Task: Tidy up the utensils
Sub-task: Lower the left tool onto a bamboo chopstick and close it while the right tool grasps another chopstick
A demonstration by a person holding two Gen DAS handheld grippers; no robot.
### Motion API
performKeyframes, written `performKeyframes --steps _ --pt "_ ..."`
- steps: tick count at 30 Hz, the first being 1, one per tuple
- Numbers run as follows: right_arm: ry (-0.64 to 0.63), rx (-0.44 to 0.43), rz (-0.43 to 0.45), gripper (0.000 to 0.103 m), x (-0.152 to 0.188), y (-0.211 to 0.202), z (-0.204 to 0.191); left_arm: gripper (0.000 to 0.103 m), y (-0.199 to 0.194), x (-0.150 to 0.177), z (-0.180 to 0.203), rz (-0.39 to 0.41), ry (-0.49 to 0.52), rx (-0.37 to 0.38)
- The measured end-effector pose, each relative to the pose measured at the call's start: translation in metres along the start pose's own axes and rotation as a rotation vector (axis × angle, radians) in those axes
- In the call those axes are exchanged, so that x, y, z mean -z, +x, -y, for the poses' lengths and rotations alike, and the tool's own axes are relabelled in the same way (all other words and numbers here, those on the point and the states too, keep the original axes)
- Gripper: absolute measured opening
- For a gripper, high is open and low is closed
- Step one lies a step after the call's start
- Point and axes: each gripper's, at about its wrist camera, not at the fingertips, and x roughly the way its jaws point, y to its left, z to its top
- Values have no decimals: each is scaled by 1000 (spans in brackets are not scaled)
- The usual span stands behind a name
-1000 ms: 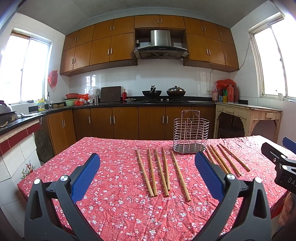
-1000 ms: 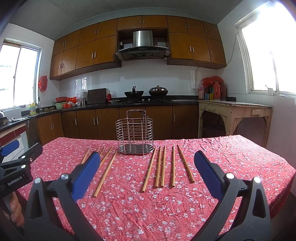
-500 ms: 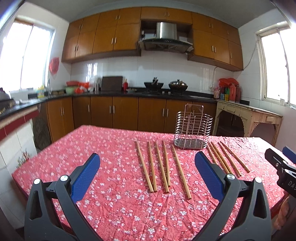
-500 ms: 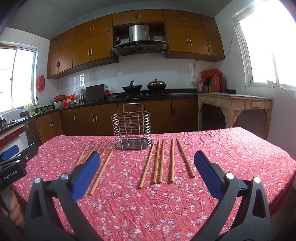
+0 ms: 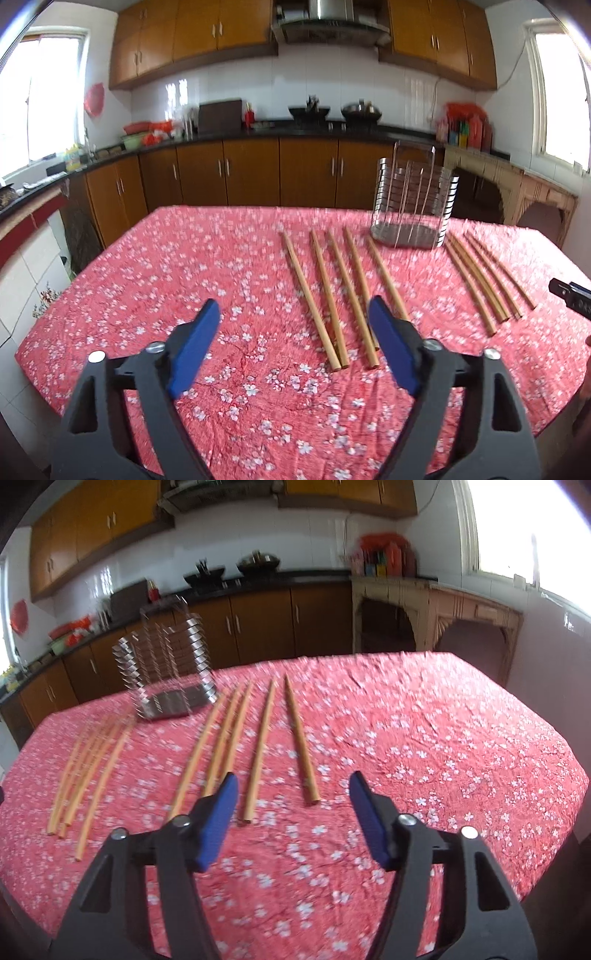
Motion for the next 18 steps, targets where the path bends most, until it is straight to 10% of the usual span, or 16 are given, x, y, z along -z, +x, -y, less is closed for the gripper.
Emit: performKeyframes --steps 11,18 --pt "-10 48 -221 30 -1 80 9 45 62 -1 2 -214 13 56" --pt "-12 49 -209 28 0 83 7 32 89 2 12 -303 34 73"
